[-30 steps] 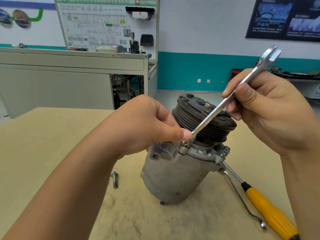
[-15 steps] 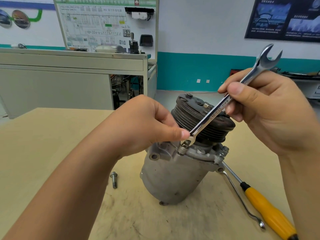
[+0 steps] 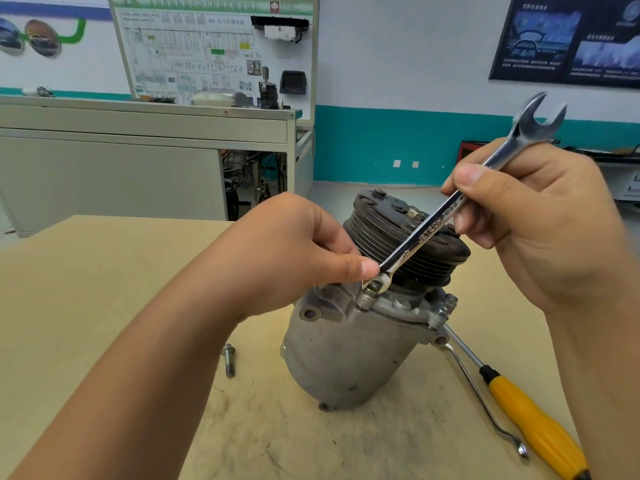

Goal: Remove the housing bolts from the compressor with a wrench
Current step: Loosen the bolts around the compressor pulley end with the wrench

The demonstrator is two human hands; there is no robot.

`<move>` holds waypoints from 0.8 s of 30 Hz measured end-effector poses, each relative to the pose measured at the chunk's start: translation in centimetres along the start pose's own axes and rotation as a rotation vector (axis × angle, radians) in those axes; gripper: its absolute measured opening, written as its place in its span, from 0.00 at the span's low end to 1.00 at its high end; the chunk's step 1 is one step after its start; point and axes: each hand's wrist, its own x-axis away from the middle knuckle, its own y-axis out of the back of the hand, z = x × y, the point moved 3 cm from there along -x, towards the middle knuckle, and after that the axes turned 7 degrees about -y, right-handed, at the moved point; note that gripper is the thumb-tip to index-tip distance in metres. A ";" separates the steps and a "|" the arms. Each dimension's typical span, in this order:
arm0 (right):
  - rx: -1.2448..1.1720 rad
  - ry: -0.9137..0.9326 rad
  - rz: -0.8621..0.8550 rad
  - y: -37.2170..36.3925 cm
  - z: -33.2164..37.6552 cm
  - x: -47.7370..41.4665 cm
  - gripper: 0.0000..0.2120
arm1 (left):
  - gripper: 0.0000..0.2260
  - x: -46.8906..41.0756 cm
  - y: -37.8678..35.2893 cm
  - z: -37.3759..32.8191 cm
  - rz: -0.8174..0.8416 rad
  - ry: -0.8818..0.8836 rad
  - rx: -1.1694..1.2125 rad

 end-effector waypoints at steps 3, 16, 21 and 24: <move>0.014 0.006 -0.047 -0.2 -0.1 0.0 0.08 | 0.09 0.0 0.0 0.0 -0.001 0.002 -0.010; 0.096 -0.085 -0.078 -1.3 1.1 0.7 0.10 | 0.06 0.2 0.0 -0.3 0.036 -0.036 -0.026; 0.030 -0.168 -0.054 -2.5 1.4 1.1 0.17 | 0.05 0.1 0.0 0.0 0.032 -0.014 -0.034; 0.097 -0.135 -0.118 -2.7 1.3 1.1 0.16 | 0.07 0.1 0.1 0.0 0.023 -0.012 0.004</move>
